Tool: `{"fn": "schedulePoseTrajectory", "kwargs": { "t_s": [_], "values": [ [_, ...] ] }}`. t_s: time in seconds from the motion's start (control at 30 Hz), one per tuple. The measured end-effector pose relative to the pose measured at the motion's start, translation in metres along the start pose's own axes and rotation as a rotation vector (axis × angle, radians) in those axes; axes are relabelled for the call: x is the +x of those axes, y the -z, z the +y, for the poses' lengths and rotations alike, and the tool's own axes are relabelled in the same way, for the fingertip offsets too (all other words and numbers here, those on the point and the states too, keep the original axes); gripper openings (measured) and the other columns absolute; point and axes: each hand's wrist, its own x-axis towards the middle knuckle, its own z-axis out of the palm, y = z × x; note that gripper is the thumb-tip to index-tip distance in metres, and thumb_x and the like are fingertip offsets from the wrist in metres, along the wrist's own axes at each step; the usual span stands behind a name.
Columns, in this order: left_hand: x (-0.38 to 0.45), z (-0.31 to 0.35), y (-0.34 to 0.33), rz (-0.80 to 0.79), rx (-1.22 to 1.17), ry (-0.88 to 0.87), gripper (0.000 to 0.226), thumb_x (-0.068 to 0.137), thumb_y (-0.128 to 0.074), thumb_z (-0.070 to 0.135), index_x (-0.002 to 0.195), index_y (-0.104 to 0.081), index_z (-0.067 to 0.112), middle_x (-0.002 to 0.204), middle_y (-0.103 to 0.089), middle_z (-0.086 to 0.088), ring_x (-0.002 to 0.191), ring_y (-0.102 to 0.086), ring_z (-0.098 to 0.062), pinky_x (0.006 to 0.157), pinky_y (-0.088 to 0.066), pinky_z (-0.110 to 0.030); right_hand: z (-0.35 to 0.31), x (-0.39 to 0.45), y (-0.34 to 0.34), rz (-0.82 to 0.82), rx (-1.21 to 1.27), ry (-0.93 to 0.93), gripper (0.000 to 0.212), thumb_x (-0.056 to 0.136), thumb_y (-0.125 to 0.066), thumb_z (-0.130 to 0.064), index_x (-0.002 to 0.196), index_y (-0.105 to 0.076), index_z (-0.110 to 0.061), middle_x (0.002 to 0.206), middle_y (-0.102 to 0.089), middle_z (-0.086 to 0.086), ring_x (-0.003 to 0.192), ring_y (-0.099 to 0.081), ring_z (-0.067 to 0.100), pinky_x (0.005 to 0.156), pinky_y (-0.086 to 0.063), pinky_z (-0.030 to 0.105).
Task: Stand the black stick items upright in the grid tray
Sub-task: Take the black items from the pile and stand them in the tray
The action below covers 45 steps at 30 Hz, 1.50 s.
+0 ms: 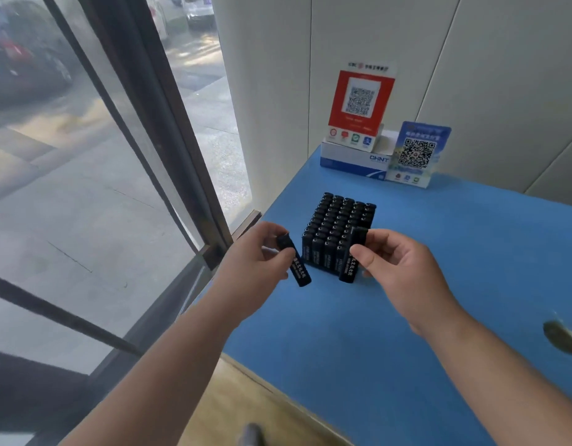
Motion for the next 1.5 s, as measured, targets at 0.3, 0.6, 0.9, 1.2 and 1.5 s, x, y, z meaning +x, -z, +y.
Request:
{"fn": "schedulePoseTrajectory", "kwargs": {
  "t_s": [0.3, 0.6, 0.9, 1.2, 1.5],
  "values": [
    [0.103, 0.021, -0.023, -0.309, -0.1, -0.205, 0.012, 0.095, -0.063, 0.024, 0.09, -0.064, 0.034, 0.083, -0.073, 0.007, 0.073, -0.073, -0.013, 0.067, -0.056, -0.017, -0.005, 0.019, 0.003, 0.292, -0.043, 0.023, 0.024, 0.091, -0.072, -0.019, 0.093, -0.076, -0.042, 0.093, -0.077, -0.014, 0.079, -0.069, -0.002, 0.072, -0.052, 0.011],
    [0.16, 0.031, -0.076, -0.54, 0.229, -0.565, 0.018, 0.092, -0.066, 0.025, 0.108, -0.064, 0.034, 0.097, -0.066, 0.018, 0.083, -0.063, 0.003, 0.074, -0.05, -0.016, 0.005, 0.01, 0.002, 0.551, -0.072, -0.031, 0.019, 0.09, -0.073, -0.02, 0.096, -0.075, -0.038, 0.093, -0.077, -0.009, 0.08, -0.07, 0.004, 0.069, -0.054, 0.015],
    [0.169, 0.021, -0.096, -0.625, 0.686, -0.8, 0.008, 0.088, -0.062, 0.023, 0.095, -0.066, 0.026, 0.094, -0.057, 0.011, 0.09, -0.057, -0.017, 0.081, -0.05, -0.036, 0.021, 0.006, 0.0, 0.624, -0.046, -0.056, 0.017, 0.088, -0.074, -0.024, 0.097, -0.075, -0.038, 0.094, -0.077, -0.009, 0.082, -0.069, 0.004, 0.072, -0.053, 0.016],
    [0.164, 0.027, -0.105, -0.491, 0.86, -0.763, 0.004, 0.086, -0.062, 0.031, 0.088, -0.065, 0.032, 0.089, -0.059, 0.011, 0.088, -0.053, -0.019, 0.077, -0.024, -0.033, 0.031, 0.019, 0.0, 0.617, -0.065, -0.065, 0.022, 0.089, -0.075, -0.02, 0.095, -0.074, -0.041, 0.094, -0.076, -0.008, 0.083, -0.069, 0.007, 0.082, -0.056, 0.032],
    [0.165, 0.013, -0.073, -0.415, 0.559, -0.695, 0.017, 0.093, -0.058, 0.026, 0.099, -0.071, 0.034, 0.095, -0.062, 0.019, 0.099, -0.058, -0.011, 0.09, -0.031, -0.032, 0.035, 0.039, 0.0, 0.547, -0.27, -0.109, 0.021, 0.085, -0.079, -0.023, 0.084, -0.075, -0.043, 0.089, -0.076, -0.018, 0.084, -0.071, 0.006, 0.085, -0.055, 0.03]
  ]
}}
